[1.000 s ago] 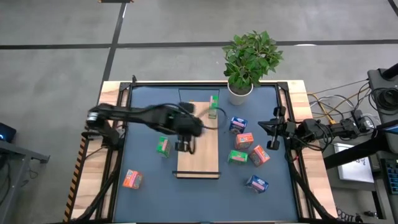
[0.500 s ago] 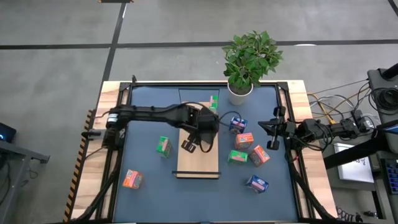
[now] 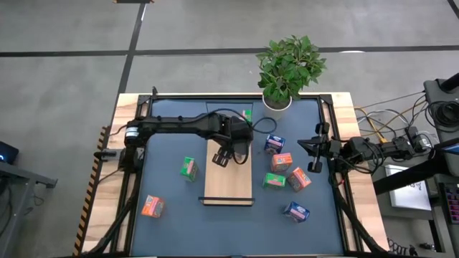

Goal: Stack cereal on shelf
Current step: Put the top left blue cereal box on the shelf

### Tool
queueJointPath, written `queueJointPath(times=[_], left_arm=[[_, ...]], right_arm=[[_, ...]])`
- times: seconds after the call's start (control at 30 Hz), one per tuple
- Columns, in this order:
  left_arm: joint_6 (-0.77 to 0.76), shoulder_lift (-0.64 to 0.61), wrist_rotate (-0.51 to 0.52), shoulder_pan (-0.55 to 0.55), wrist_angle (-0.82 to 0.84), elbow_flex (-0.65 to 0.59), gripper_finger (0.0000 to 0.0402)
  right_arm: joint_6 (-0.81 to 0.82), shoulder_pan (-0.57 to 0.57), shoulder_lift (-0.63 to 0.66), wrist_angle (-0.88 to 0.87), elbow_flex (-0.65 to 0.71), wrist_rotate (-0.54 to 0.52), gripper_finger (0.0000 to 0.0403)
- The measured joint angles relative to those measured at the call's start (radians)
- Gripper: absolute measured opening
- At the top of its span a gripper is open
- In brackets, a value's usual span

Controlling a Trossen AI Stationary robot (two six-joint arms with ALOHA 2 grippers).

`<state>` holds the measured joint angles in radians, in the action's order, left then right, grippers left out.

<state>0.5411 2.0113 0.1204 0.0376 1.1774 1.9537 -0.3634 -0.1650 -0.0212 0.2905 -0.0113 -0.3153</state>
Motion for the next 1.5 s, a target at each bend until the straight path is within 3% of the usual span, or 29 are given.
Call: queueJointPath(times=[0.27, 0.57, 0.7, 0.93, 1.0, 1.2, 1.33, 1.5], left_arm=[[0.001, 0.0, 0.001, 0.001, 0.01, 0.015, 0.0217], [-0.133, -0.009, 0.002, -0.038, 0.211, 0.176, 0.0207], [-0.149, -0.015, 0.001, -0.071, 0.226, 0.153, 0.0158], [-0.207, -0.018, 0.008, -0.104, 0.189, -0.018, 0.0021], [-0.223, -0.018, 0.059, -0.1, 0.148, -0.074, 0.0007], [-0.229, -0.018, 0.284, -0.074, 0.07, -0.16, 0.0024], [-0.24, -0.018, 0.362, -0.047, 0.008, -0.157, 0.0014], [-0.254, -0.023, 0.379, -0.023, -0.018, -0.127, 0.0001]], right_arm=[[0.003, 0.0, 0.0, 0.0, 0.0, 0.0, 0.0009], [-0.003, 0.0, 0.0, 0.0, 0.0, 0.0, 0.0009], [-0.004, 0.0, 0.0, 0.0, 0.0, 0.0, 0.0009], [-0.005, 0.0, 0.0, -0.001, 0.0, 0.0, 0.0009], [-0.005, 0.0, 0.0, 0.0, 0.0, 0.0, 0.0009], [-0.005, 0.0, 0.0, 0.0, 0.0, 0.0, 0.0009], [-0.006, 0.0, 0.0, 0.0, 0.0, 0.0, 0.0009], [-0.005, 0.0, 0.0, 0.0, 0.0, 0.0, 0.0009]])
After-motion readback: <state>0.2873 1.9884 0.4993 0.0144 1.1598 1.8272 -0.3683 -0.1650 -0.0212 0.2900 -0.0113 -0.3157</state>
